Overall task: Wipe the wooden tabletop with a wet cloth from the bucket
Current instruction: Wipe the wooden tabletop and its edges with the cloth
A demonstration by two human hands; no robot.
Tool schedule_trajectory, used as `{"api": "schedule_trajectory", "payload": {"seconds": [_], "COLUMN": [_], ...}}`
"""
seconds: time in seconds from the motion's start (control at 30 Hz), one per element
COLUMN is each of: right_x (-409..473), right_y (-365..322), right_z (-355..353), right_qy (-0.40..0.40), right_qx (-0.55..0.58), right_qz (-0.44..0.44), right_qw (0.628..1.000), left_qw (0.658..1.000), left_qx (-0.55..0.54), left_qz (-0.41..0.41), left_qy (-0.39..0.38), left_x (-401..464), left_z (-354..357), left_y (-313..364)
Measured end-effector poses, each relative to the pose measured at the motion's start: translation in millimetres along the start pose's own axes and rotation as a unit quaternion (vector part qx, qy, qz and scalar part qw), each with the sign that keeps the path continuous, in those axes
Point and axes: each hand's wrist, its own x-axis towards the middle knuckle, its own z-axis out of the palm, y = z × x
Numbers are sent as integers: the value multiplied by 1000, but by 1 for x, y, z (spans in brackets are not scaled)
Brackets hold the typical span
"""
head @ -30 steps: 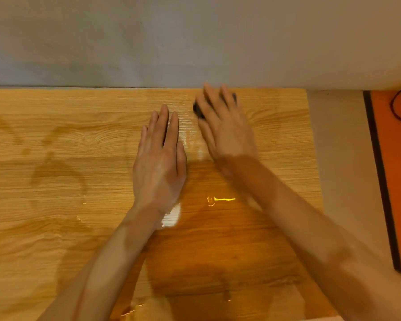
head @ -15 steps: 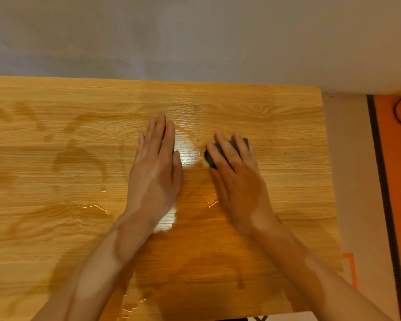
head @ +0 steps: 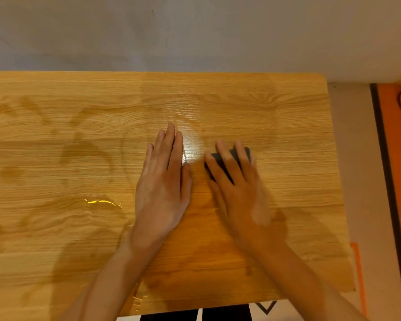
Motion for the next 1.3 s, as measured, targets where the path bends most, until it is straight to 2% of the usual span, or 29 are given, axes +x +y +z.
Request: {"api": "schedule_trajectory", "payload": {"seconds": [0.1,0.17,0.27,0.37,0.43,0.5,0.57,0.63,0.67,0.73,0.8,0.83,0.9,1.0,1.07,1.1,1.17,1.23,1.3], "right_x": [36,56,47,40,36,26,17,8,2,-13,-16,-12,-1,-2,-10,-14,-29,-47,-46], "right_y": [19,46,86,67,24,-12,-8,30,53,94,99,86,40,-25,-16,4,53,97,101], "right_z": [-1,-6,-16,-8,4,10,5,-5,-11,-26,-30,-25,-9,10,1,-5,-21,-37,-36], "right_qy": [-5,11,51,85,87,55,27,27,36,54,95,108,100,65,41,38,51,63,99], "right_qx": [-18,3,40,22,-7,14,45,40,43,56,61,58,22,35,50,53,70,80,66], "right_qz": [-17,54,202,266,220,125,23,-11,21,161,272,294,269,138,59,47,107,237,323], "right_qw": [1000,998,977,960,972,991,998,999,998,984,956,948,958,988,996,997,991,966,939], "left_qw": [1000,1000,1000,1000,1000,1000,999,999,999,999,999,999,999,999,999,999,999,999,999], "left_qx": [7,5,7,17,22,28,32,32,32,35,35,33,34,41,39,37,35,37,37], "left_qz": [1,-1,0,-1,-1,-2,2,0,0,-3,-5,-5,-6,-6,-4,-1,4,3,0], "left_qy": [-6,-9,-8,-10,-13,-14,-16,-17,-18,-17,-15,-14,-12,-3,-1,-2,-5,-6,-3], "left_x": [3,1,0,0,1,1,1,1,1,1,0,1,1,2,0,0,0,-1,-1], "left_z": [0,0,1,1,1,0,0,1,1,1,1,1,2,2,2,1,1,2,2], "left_y": [-1,-1,-1,-2,-1,0,0,0,-1,0,0,0,0,1,2,1,1,1,2]}}
